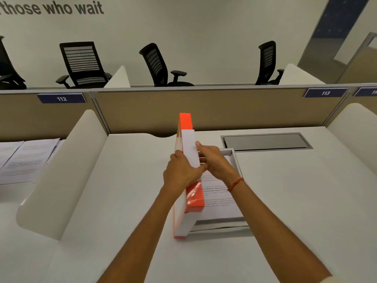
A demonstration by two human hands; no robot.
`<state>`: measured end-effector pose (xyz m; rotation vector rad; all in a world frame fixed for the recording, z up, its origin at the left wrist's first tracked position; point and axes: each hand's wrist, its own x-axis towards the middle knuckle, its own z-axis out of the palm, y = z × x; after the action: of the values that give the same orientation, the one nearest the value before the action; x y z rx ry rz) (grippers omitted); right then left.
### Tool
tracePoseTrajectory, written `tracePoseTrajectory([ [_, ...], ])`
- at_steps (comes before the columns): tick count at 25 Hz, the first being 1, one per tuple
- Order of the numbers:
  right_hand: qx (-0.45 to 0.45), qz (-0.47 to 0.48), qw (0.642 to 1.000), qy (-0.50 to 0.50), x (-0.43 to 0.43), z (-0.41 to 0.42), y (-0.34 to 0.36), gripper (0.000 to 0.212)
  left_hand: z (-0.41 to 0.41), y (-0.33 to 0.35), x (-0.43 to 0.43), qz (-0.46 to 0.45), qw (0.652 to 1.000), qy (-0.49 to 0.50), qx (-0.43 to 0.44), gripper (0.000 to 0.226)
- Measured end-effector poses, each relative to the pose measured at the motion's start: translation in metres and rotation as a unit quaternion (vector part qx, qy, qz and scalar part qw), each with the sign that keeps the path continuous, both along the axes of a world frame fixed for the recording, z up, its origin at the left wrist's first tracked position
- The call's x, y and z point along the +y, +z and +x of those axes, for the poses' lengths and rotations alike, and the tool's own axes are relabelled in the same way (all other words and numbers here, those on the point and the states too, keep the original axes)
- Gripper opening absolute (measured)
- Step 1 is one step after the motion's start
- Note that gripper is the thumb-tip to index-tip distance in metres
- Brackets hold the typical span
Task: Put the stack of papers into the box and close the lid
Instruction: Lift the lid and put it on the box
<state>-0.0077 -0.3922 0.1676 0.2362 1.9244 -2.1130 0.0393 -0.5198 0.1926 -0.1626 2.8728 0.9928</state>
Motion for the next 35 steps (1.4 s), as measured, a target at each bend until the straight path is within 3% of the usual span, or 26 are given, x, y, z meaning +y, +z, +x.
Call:
tracePoseTrajectory([
  [3, 0.003, 0.025, 0.999, -0.021, 0.030, -0.002, 0.007, 0.049, -0.004, -0.009, 0.012, 0.114, 0.991, -0.041, -0.064, 0.070],
  [7, -0.027, 0.142, 0.989, -0.034, 0.062, -0.003, 0.008, 0.049, -0.015, -0.042, 0.003, 0.108, 0.992, 0.011, -0.063, 0.043],
  [15, -0.024, 0.215, 0.975, -0.049, 0.115, 0.006, -0.038, 0.049, -0.007, -0.129, -0.019, 0.127, 0.966, 0.090, -0.205, 0.056],
  [21, -0.053, 0.224, 0.970, -0.077, 0.155, 0.012, -0.077, 0.046, -0.014, -0.149, -0.004, 0.203, 0.954, 0.136, -0.174, 0.037],
  [25, -0.063, 0.225, 0.969, -0.075, 0.171, 0.018, -0.095, 0.034, -0.017, -0.152, 0.004, 0.232, 0.945, 0.155, -0.169, 0.037],
  [35, -0.096, 0.217, 0.971, -0.044, 0.190, 0.021, -0.124, 0.039, -0.011, -0.168, 0.025, 0.224, 0.952, 0.179, -0.105, 0.041],
])
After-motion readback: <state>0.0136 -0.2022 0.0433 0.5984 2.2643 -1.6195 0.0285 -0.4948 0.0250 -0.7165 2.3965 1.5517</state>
